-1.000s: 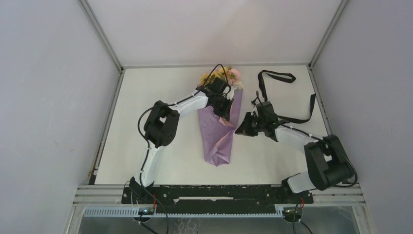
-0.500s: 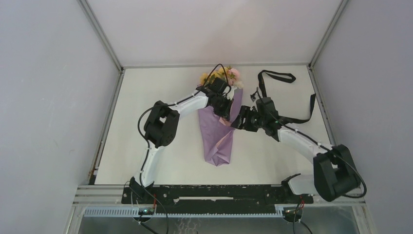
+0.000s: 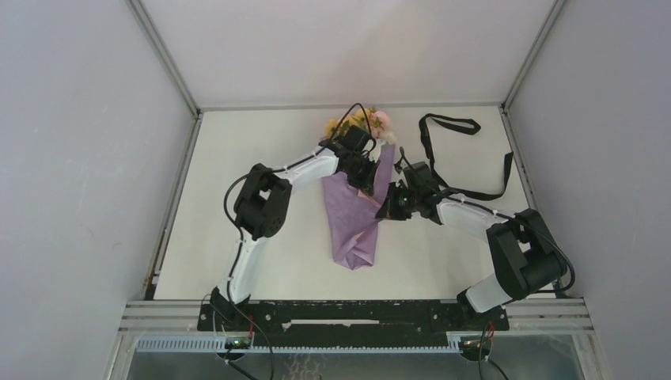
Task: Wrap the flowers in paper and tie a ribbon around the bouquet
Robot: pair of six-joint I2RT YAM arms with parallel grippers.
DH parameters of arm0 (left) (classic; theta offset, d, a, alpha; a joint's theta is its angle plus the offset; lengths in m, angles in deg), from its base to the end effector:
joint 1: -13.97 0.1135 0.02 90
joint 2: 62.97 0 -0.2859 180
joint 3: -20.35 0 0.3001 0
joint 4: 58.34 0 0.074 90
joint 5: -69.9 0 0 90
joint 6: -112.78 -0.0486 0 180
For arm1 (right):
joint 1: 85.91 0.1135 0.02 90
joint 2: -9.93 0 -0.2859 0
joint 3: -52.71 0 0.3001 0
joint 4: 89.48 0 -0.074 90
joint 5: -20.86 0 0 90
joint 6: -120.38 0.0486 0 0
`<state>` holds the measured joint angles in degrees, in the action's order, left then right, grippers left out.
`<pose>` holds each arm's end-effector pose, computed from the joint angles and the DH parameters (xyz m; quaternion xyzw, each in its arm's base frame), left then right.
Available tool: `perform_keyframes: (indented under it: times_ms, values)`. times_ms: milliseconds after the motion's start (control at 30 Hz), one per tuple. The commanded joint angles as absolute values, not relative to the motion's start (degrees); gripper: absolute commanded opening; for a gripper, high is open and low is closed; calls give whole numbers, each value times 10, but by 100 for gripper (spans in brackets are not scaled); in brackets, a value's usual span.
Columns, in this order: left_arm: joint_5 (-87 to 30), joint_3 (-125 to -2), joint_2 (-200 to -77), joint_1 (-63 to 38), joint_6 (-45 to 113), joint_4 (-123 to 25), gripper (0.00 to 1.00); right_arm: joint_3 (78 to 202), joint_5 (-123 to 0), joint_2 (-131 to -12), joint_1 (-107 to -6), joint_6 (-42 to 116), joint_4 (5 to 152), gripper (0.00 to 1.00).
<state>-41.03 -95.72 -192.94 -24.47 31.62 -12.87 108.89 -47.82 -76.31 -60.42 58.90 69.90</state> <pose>0.4245 -0.3591 0.1578 0.2887 0.9047 -0.2646 0.1677 0.2962 0.1608 0.1562 -0.0377 0.9268 0.3053 0.2155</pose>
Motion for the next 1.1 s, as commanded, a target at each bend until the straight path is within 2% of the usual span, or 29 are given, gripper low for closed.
perform_keyframes:
  times_ms: [0,133,233,300,367,500,600,733,1067]
  values:
    - [-398,-1006,-1892,-242,287,-123,10,1058,-467,-761,-625,594,739,0]
    - [-416,-1020,-1843,-243,252,-97,49,1046,-463,-771,-633,595,755,0]
    - [-435,-1010,-1784,-242,204,-71,65,1036,-461,-773,-637,600,769,0]
    - [-440,-986,-1736,-243,173,-57,69,1030,-453,-771,-640,608,778,0]
    - [-443,-939,-1689,-246,145,-56,63,1029,-452,-770,-641,611,780,0]
    - [-393,-822,-1635,-275,98,-78,30,1019,-453,-760,-647,619,784,0]
    - [-341,-772,-1643,-309,61,-85,16,1015,-452,-754,-651,623,784,0]
    - [-293,-738,-1665,-363,34,-109,13,1015,-449,-757,-652,623,803,0]
    - [-205,-636,-1652,-508,-42,-185,14,1002,-444,-756,-661,650,840,0]
